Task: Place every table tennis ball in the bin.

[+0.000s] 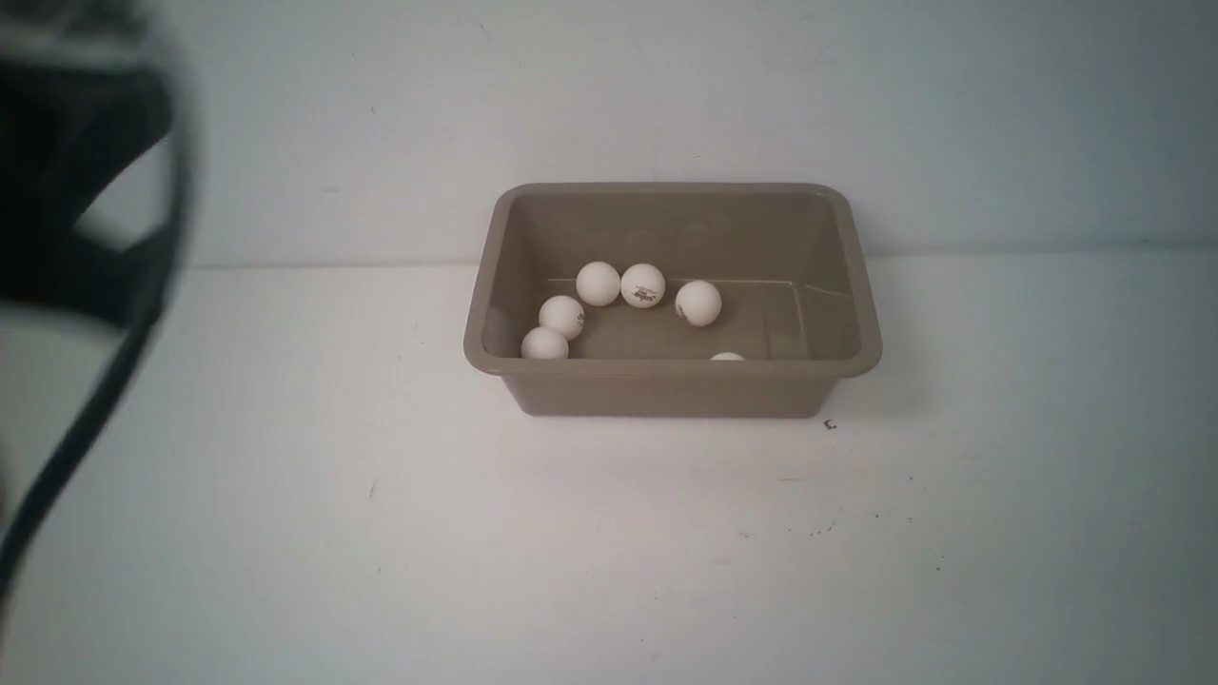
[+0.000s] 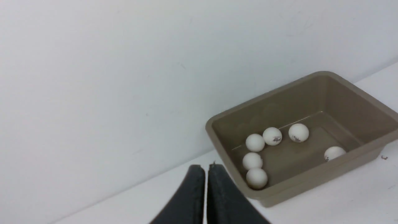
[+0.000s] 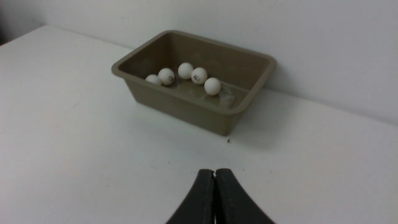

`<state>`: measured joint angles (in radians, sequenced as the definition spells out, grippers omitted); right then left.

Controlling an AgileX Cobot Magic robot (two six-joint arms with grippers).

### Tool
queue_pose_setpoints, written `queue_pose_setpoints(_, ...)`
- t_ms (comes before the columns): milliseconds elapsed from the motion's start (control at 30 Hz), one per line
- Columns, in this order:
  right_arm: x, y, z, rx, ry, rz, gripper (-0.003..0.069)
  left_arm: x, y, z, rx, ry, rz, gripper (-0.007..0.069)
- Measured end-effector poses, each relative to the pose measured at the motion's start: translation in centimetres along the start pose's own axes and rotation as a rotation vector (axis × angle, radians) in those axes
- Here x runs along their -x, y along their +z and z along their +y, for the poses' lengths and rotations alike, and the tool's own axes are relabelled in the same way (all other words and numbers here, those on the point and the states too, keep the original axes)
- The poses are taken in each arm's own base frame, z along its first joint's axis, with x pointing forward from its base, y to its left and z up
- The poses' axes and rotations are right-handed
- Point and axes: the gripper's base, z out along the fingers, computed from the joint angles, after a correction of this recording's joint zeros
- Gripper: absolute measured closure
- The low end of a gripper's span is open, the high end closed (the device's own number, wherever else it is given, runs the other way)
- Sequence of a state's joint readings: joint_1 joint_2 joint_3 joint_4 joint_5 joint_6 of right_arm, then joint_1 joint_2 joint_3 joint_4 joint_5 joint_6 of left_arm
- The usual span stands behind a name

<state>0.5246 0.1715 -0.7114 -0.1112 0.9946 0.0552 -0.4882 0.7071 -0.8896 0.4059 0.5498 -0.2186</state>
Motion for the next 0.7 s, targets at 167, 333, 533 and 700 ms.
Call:
queue_pose_setpoints(167, -2.1, -0.6, -0.2, -0.031, -0.030, -0.152, 0.0670, -5.4, -6.9, 2.1, 0.158, -0.131, -0.146, 0.0629)
queue_pose_setpoints(333, -4.7, 1.0, -0.1, -0.042, -0.053, -0.126, 0.0670, -10.1, -11.7, 3.9, 0.315, -0.289, -0.193, 0.0629)
queue_pose_setpoints(533, -4.8, 1.8, 0.2, -0.028, -0.055, -0.197, 0.0670, -12.5, -12.8, 4.0, 0.331, -0.279, -0.060, 0.0629)
queue_pose_setpoints(700, -4.8, 1.8, 0.1, -0.032, -0.048, -0.204, 0.0670, -12.5, -12.6, 3.3, 0.259, -0.244, -0.046, 0.0629)
